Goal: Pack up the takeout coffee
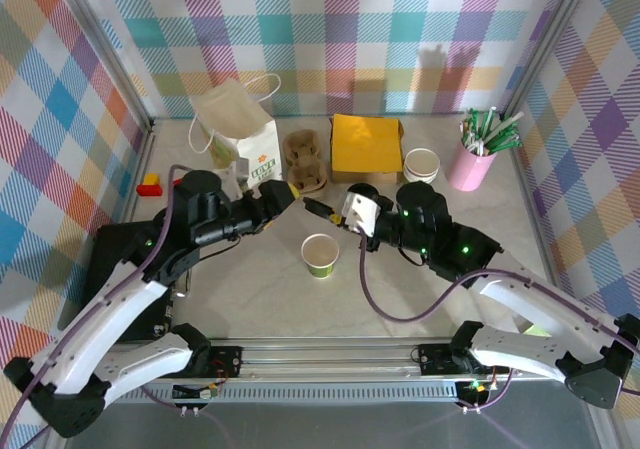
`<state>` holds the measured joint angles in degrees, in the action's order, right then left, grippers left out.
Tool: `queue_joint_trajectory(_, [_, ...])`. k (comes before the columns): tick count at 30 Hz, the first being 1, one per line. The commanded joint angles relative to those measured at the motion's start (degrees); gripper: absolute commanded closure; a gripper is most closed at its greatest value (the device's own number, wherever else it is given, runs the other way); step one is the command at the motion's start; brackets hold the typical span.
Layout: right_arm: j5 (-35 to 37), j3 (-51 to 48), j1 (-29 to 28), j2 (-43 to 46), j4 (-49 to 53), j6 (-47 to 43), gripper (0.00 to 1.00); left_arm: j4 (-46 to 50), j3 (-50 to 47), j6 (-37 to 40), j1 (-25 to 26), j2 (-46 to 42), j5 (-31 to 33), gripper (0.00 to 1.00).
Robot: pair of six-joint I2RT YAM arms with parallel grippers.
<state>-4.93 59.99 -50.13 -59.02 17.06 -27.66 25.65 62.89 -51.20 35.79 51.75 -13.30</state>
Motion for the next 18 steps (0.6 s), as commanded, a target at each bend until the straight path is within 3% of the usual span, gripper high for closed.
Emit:
queue_joint_trajectory(1, [-11.4,3.9,2.4,-2.4,8.6,20.3,1.0,-1.3,-3.6,12.3,-0.6,-4.1,7.8,0.24])
queue_joint_trajectory(7, [-33.9,2.9,12.6,-6.8,2.5,49.5,1.0,-7.2,-11.1,21.4,-0.6,-7.6,4.4,0.23])
queue_joint_trajectory(13, [-38.7,-2.5,14.0,-8.8,-7.3,66.1,1.0,-7.6,-15.5,22.2,-0.6,-5.1,0.8,0.25])
queue_joint_trajectory(18, [-38.1,-6.7,14.5,-10.7,-12.1,71.9,1.0,-9.2,-17.4,20.6,-0.5,-3.1,-2.0,0.29])
